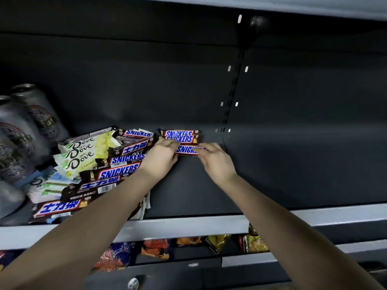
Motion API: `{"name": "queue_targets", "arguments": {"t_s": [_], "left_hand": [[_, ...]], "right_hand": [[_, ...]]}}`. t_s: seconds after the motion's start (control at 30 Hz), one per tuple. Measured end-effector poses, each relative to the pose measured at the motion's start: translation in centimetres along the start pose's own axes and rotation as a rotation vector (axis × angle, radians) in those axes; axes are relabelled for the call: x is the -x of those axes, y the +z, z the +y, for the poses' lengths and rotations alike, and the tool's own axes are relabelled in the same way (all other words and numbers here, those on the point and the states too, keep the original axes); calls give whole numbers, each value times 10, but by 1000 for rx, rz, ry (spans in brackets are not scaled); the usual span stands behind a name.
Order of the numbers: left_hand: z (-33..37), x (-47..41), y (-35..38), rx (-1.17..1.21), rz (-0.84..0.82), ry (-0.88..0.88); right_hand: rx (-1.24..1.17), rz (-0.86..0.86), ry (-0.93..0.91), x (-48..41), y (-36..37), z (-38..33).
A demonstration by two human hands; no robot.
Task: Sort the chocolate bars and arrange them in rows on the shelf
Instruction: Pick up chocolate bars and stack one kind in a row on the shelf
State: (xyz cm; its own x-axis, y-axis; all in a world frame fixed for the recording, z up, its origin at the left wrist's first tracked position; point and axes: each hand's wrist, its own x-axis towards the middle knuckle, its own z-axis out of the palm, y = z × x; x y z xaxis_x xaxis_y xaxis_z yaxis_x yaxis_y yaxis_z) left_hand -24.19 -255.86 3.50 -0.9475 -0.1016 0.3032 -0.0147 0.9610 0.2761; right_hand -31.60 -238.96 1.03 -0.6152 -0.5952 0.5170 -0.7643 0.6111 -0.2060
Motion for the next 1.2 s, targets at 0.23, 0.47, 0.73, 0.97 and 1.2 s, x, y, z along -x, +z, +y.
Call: {"name": "queue_targets", "arguments": {"t_s": [0.23, 0.47, 0.73, 0.97, 1.2], "left_hand": [[-11, -5, 6, -99, -44, -56], [-17, -10, 8, -99, -10, -117], [-18, -11, 10, -120, 47, -155], [-13, -11, 2, -160, -11, -168], [-13, 1, -21, -217, 15, -194]], "right_hand": [[58, -119, -67, -16, 11, 3], [39, -15, -114, -26, 27, 5], [27, -15, -171, -32, 35, 6], [116, 205, -240, -32, 35, 3], [88, 241, -241, -21, 30, -19]]}}
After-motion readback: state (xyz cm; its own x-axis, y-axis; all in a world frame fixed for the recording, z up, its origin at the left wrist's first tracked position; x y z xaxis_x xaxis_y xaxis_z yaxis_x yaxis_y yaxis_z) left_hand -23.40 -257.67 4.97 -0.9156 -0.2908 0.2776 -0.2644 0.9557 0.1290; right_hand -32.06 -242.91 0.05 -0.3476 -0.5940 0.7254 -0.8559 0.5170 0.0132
